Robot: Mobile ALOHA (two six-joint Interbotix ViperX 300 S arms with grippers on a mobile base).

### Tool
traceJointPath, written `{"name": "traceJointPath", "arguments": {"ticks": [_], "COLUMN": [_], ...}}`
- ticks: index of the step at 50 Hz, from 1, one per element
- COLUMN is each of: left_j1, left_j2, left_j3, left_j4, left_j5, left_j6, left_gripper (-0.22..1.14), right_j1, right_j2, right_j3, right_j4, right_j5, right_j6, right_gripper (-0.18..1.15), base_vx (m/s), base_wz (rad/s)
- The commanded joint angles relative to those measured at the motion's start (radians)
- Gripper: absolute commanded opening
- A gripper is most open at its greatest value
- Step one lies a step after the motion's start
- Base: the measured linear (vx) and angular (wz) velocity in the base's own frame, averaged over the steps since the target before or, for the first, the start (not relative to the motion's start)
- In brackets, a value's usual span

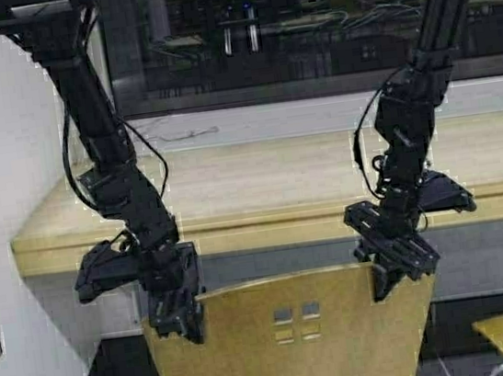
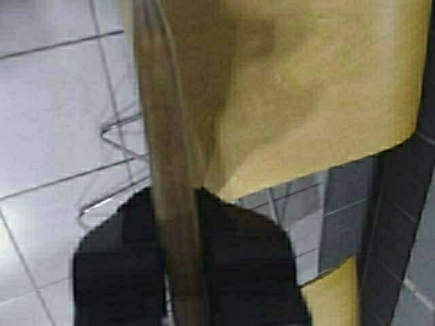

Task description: Push the chairs under the table

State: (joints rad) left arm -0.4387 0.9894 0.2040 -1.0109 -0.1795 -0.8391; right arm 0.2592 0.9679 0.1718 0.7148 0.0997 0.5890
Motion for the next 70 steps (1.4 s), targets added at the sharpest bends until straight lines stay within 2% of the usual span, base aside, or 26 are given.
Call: {"name": "traceJointPath", "arguments": {"ticks": [1, 43, 58, 70], "left_j1": [0.023, 0.026, 0.028, 0.028], "left_j2": [-0.035, -0.063, -0.034, -0.078], "left_j3": [-0.023, 0.029, -0.017, 0.028], "left_j4": [0.028, 0.037, 0.035, 0.037], "left_j5": [-0.011, -0.005, -0.023, -0.023], "left_j6": [0.064, 0.115, 0.124, 0.13], "left_gripper": [0.18, 0.17, 0.17, 0.17], "right_j1": [0.034, 0.052, 0.049, 0.058], "right_j2": [0.002, -0.017, 0.005, -0.017], "right_j3": [0.0, 0.034, 0.028, 0.035], "right_j4": [-0.032, -0.046, -0.043, -0.044], "right_j5": [-0.009, -0.006, -0.026, -0.026], "right_j6": [-0.052, -0.08, -0.104, -0.107], "right_gripper": [0.07, 0.06, 0.07, 0.07], "base_vx": [0.24, 0.22, 0.2, 0.17], "base_wz": [0.03, 0.0, 0.01, -0.03]}}
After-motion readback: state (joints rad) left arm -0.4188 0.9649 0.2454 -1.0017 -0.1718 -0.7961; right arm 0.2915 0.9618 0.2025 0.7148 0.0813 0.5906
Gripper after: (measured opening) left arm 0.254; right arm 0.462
